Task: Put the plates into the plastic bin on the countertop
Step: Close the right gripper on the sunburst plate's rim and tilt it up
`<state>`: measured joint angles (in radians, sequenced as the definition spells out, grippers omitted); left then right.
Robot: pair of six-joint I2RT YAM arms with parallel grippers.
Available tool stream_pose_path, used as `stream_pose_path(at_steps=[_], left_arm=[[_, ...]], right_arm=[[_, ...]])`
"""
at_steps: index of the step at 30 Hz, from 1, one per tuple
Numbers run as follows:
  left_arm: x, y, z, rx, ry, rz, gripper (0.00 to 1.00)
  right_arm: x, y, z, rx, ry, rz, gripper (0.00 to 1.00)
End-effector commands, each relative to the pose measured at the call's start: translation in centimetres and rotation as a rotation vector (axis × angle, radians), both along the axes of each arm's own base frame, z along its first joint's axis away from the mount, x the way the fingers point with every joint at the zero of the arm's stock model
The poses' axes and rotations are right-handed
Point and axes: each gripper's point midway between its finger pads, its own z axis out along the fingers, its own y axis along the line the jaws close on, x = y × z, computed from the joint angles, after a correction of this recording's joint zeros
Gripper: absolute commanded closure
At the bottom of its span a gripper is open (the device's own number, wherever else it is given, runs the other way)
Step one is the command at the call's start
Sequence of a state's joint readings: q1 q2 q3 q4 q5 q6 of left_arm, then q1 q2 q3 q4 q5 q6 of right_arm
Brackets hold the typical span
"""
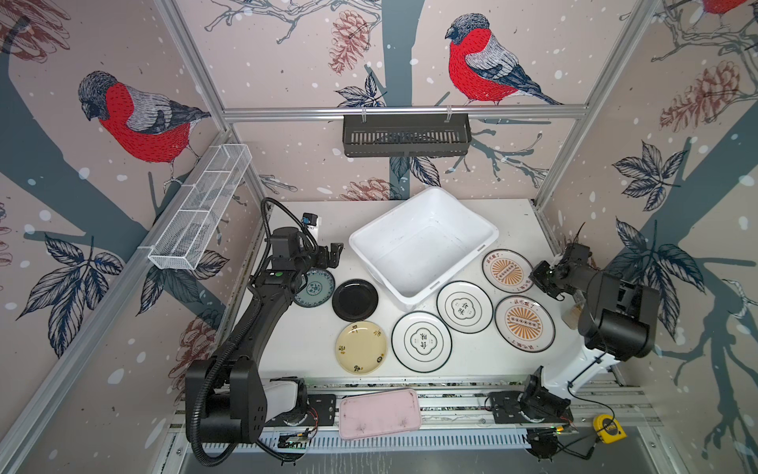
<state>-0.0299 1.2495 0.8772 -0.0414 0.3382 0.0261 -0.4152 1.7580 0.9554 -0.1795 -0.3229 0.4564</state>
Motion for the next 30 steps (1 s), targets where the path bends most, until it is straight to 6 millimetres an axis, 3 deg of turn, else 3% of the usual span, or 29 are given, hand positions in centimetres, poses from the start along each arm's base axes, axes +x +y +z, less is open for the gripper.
stream_pose_path(at_steps=[1, 12, 15, 19, 30], left_arm=[[0.0, -0.4, 0.9, -0.015, -0.025, -0.018, 0.02], [0.0, -0.5, 1.0, -0.017, -0.029, -0.022, 0.02], [0.0, -0.5, 1.0, -0.018, -0.031, -0.023, 0.02], [0.0, -0.6, 1.0, -0.019, -0.032, -0.024, 0.02], [-0.1, -0.8, 1.0, -0.028, -0.034, -0.033, 0.02]], right_arm=[[0.1, -0.3, 0.3, -0.02, -0.009, -0.004, 0.76], [0.4, -0.6, 0.4, -0.02, -0.02, -0.026, 0.81], [0.1, -0.4, 0.3, -0.009, -0.013, -0.026, 0.65], [0.0, 0.4, 0.4, 0.001, -0.008, -0.001, 0.62], [-0.2, 1.4, -0.8, 0.009, 0.035, 0.035, 0.71]])
